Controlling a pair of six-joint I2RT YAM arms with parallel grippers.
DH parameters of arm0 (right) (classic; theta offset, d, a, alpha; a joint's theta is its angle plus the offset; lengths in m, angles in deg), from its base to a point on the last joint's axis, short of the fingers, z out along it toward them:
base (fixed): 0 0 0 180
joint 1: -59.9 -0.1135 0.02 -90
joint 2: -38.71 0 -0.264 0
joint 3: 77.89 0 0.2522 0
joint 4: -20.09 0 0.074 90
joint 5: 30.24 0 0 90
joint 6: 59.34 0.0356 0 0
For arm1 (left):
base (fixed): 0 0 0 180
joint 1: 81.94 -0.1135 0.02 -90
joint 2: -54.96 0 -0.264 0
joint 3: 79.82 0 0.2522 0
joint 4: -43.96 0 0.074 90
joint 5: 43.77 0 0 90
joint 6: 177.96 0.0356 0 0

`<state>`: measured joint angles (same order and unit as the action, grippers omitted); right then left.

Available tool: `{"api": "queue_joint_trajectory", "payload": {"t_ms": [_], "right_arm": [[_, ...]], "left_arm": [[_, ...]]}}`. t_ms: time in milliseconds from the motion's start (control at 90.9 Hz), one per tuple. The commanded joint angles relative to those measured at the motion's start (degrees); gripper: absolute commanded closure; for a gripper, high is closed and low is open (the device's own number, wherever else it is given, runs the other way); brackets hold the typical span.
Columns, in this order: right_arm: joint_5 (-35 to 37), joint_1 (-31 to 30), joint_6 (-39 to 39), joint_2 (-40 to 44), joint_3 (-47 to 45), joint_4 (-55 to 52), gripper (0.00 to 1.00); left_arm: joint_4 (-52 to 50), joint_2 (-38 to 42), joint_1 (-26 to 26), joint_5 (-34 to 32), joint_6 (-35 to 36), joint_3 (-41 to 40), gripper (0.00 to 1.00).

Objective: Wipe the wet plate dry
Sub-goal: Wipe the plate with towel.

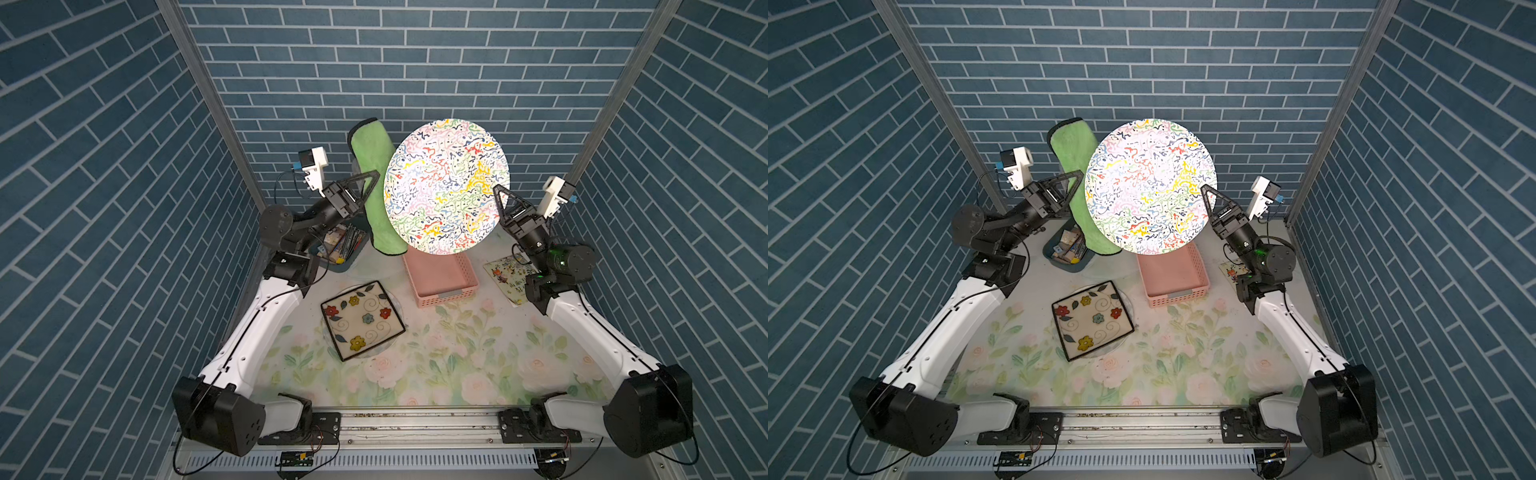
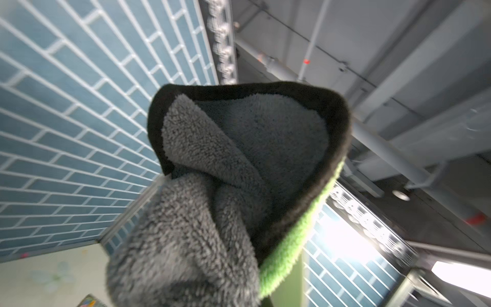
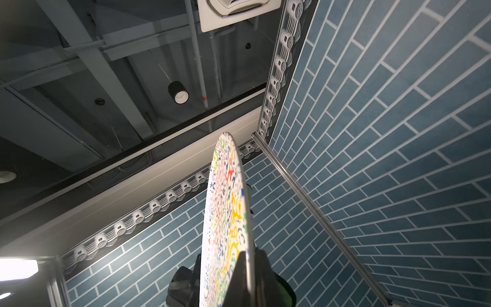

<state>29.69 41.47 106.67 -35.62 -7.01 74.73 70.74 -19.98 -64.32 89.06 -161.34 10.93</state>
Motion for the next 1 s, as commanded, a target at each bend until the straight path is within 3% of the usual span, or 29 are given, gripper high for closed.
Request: {"api": "queue_joint_trajectory", "payload": {"t_ms": [0, 198, 330, 440, 561, 715, 814, 990], "right_arm": [[-1.4, -1.9, 5.4, -1.3, 2.6, 9.3, 1.00], [0.7, -8.3, 6.0, -6.3, 5.7, 11.6, 1.00], [5.9, -7.6, 8.5, -9.3, 10.3, 13.3, 1.00], [7.8, -2.8, 9.5, -9.9, 14.0, 11.3, 1.00], [7.7, 0.3, 10.0, -6.0, 6.5, 11.4, 1.00], [10.0, -7.2, 6.8, -1.5, -4.3, 13.8, 1.00], [10.5, -11.1, 5.7, -5.1, 0.2, 14.6, 1.00], [11.3, -10.1, 7.2, -13.7, 14.9, 13.8, 1.00]], "left_arm": [[11.3, -0.1, 4.5, 3.2, -5.0, 3.4, 1.00], [19.1, -3.6, 14.9, 1.0, -7.3, 4.4, 1.00], [22.8, -5.9, 21.6, -1.4, -6.8, 3.6, 1.00], [24.7, -5.7, 22.1, -2.3, -7.4, 1.4, 1.00], [24.7, -2.9, 19.4, -3.8, -7.4, 0.5, 1.00], [22.0, -2.9, 18.3, -4.1, -6.2, 4.3, 1.00], [24.3, -6.8, 21.1, -3.2, -8.1, 6.0, 1.00], [30.1, -8.9, 27.4, -3.9, -11.1, 0.9, 1.00]]}}
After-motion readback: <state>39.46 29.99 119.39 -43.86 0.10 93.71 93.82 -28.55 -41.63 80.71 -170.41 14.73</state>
